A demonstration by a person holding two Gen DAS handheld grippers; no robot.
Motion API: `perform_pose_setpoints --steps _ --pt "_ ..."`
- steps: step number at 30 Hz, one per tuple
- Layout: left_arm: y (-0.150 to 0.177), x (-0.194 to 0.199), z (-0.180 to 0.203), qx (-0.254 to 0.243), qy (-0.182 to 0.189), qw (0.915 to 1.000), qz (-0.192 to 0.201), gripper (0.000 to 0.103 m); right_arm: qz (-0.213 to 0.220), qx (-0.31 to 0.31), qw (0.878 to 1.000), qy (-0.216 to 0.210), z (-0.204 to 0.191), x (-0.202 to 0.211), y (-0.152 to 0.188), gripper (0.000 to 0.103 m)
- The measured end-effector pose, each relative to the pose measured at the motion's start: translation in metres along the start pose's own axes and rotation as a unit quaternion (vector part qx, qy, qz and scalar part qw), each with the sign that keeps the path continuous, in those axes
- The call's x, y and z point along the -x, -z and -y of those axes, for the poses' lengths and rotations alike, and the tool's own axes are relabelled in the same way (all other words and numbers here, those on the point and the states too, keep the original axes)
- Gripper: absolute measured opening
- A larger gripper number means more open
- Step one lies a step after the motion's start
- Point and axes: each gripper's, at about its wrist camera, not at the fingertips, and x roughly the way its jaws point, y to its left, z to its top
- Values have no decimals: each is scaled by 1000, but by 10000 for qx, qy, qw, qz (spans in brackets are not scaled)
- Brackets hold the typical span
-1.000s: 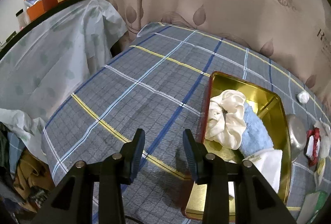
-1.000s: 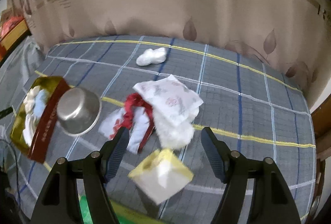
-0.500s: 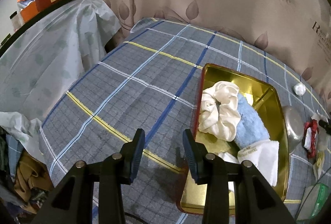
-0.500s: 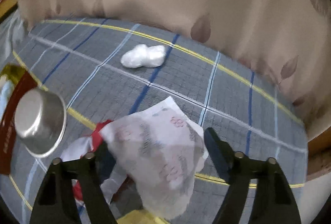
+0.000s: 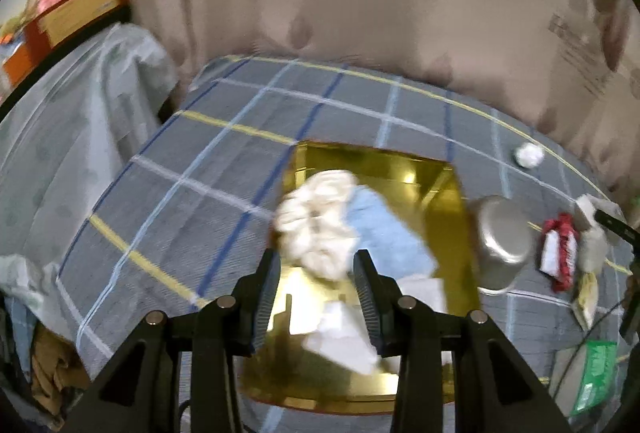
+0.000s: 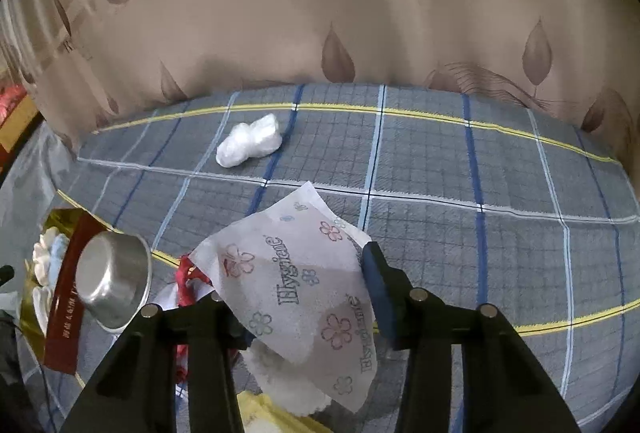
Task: Organize soft objects
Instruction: 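Grasp the printed white wrapper with the right gripper and lift it, then grasp the red-and-white item with the left gripper while the right gripper holds the wrapper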
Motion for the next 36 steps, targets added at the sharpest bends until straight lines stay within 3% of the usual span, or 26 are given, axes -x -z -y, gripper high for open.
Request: perform_pose_setpoints --steps 4,10,16,29,34,36 --pt "-2 2 36 -443 111 9989 40 39 -58 -194 9992 -339 9 1 9 42" --pt "-4 0 87 -904 392 9951 6 39 162 -424 9983 -362 22 10 13 42" --pt "-1 0 143 -1418 677 9876 8 39 79 -397 9968 -691 33 13 25 42" --pt "11 -16 208 -2007 935 9749 -242 39 142 -215 9974 -678 45 33 62 42" --pt "12 -19 229 -2231 981 9695 -257 39 329 -137 9984 -442 45 36 61 42" --pt "12 -21 238 -2280 1021 9678 -296 39 347 -223 9983 -420 48 34 58 37"
